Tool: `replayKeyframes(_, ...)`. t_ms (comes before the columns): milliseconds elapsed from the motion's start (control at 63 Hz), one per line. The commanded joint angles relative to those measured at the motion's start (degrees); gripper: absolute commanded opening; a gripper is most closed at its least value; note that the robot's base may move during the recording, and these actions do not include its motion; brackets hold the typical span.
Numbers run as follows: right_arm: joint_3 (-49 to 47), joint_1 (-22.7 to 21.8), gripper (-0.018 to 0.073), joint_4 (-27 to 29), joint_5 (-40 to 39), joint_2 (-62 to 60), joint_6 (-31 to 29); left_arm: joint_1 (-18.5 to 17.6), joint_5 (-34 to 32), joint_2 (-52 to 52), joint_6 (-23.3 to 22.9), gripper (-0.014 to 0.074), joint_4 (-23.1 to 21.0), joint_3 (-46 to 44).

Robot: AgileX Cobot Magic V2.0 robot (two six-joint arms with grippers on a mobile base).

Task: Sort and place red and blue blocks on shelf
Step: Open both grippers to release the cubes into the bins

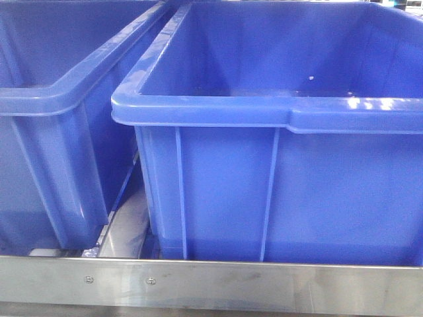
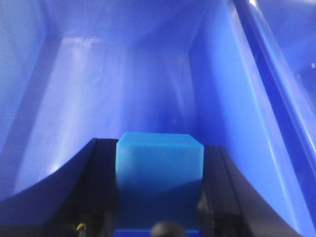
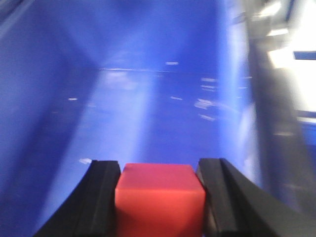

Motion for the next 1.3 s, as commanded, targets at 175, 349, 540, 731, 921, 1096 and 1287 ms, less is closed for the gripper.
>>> replayKeyframes(175, -3.4, 0.6, 0.0113, -0.9, -10.0, 8.5, -0.5, 0.2, -6.5, 7.8, -0.4, 0.0200, 0.0, -5.4)
replayKeyframes(349, -3.4, 0.6, 0.0496, -0.9, -11.7, 9.0, -0.5, 0.2, -6.7, 9.5, -0.4, 0.0508, 0.1, -5.5)
replayKeyframes(540, -3.4, 0.6, 0.0582, -0.9, -12.3, 9.0, -0.5, 0.2, -7.0, 9.8, -0.4, 0.0576, 0.1, -5.5)
replayKeyframes(731, -3.4, 0.6, 0.0580, -0.9, -12.7, 9.0, -0.5, 0.2, -7.4, 9.8, -0.4, 0.0558, -0.1, -5.5)
replayKeyframes(921, -3.4, 0.6, 0.0253, -0.9, -12.7, 8.9, -0.5, 0.2, -6.9, 9.0, -0.4, 0.0206, -2.0, -5.6)
replayKeyframes(1096, -3.4, 0.6, 0.0062, -0.9, -12.2, 6.9, -0.5, 0.2, -6.6, 5.5, -0.4, 0.0132, -2.0, -5.6)
replayKeyframes(1287, -3.1, 0.6, 0.0069, -1.2, -7.9, 1.5, -0.5, 0.2, -5.7, -0.6, -0.4, 0.0136, 0.5, -5.2)
